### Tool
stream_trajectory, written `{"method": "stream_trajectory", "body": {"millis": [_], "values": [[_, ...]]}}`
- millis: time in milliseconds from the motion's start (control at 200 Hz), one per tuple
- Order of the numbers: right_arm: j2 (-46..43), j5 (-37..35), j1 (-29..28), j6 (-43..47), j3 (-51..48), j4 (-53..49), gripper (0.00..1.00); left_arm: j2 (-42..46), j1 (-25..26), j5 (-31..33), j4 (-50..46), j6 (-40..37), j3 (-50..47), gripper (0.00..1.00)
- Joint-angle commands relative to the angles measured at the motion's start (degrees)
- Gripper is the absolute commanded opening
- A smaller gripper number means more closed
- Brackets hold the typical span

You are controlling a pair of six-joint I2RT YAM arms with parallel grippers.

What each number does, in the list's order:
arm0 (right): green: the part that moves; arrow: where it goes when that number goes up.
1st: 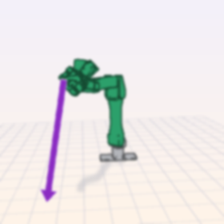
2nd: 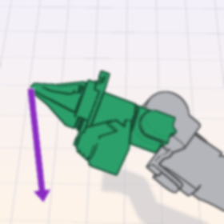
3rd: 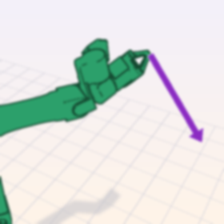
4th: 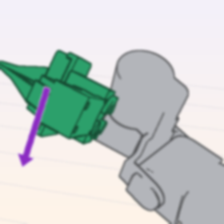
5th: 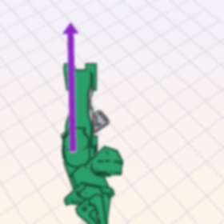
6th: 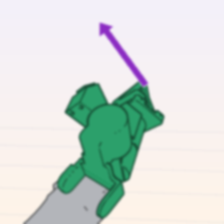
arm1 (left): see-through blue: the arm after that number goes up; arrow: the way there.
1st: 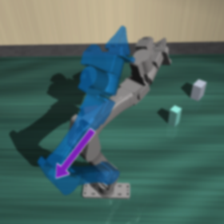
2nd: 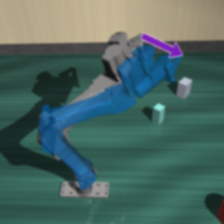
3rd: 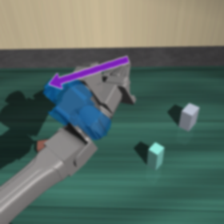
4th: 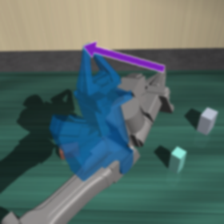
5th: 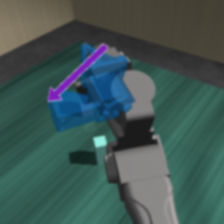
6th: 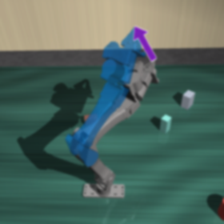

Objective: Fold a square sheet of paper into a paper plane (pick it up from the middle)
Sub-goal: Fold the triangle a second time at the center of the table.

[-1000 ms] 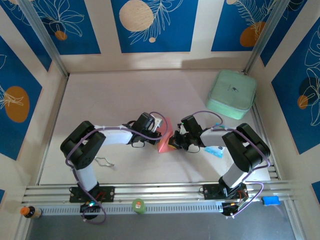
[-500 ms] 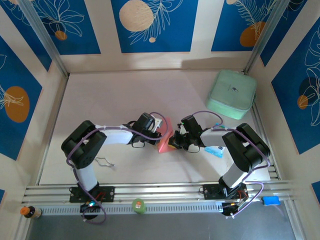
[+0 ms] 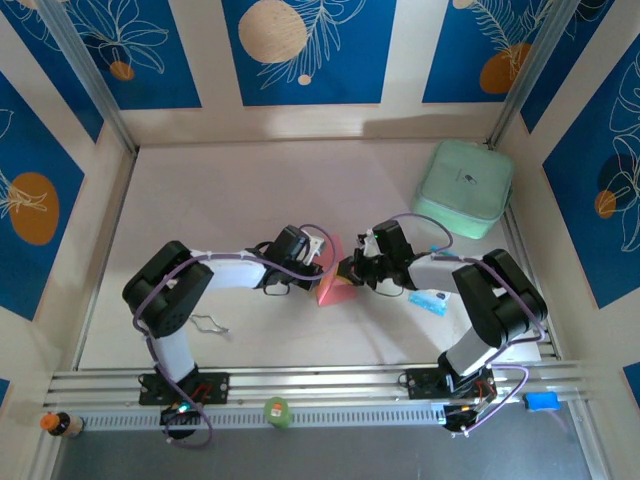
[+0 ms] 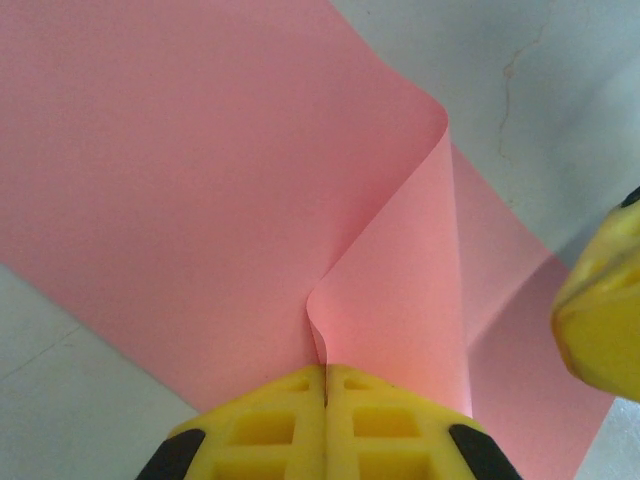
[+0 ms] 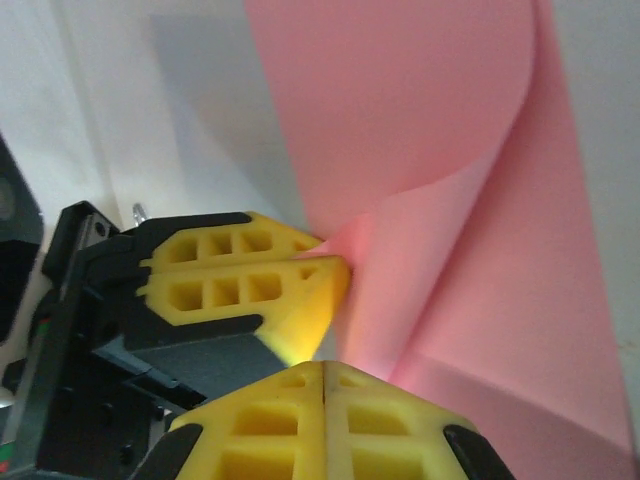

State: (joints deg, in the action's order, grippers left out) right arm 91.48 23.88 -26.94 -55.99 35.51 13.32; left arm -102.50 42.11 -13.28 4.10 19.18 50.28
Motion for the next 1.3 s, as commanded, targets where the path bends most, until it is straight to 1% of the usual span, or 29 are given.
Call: {"method": "stream_trajectory", "body": {"millis": [0,145,370,735,940,1135,1295], "values": [[2.3,3.7,-0.6,-1.1,2.4,2.6,0.00,-1.1,-0.5,-1.0,-0.5,0.0,-0.5,0.00],[4.9,3.3,-1.8,-1.1,4.3,2.0,0.00,-1.3,-0.5,-1.1,-0.7,0.1,-0.4,0.00],[8.3,2.9,-1.8,-1.1,6.0,1.2,0.00,-1.1,-0.6,-1.0,-0.8,0.0,-0.4,0.00],[9.8,0.4,-0.2,-0.2,1.0,2.8,0.00,-1.6,-0.6,-1.3,-1.1,-0.2,-0.1,0.00],[10.0,1.2,0.5,-0.7,0.0,4.0,0.00,-1.7,-0.7,-1.3,-1.2,-0.2,-0.2,0.00],[6.0,1.2,1.0,1.4,3.7,-0.6,0.00,-1.6,-0.7,-1.1,-1.5,-0.3,-0.1,0.00],[8.1,-0.6,1.0,4.3,7.8,-5.0,0.00,-1.6,-0.7,-1.3,-1.5,-0.4,0.0,0.00]]}}
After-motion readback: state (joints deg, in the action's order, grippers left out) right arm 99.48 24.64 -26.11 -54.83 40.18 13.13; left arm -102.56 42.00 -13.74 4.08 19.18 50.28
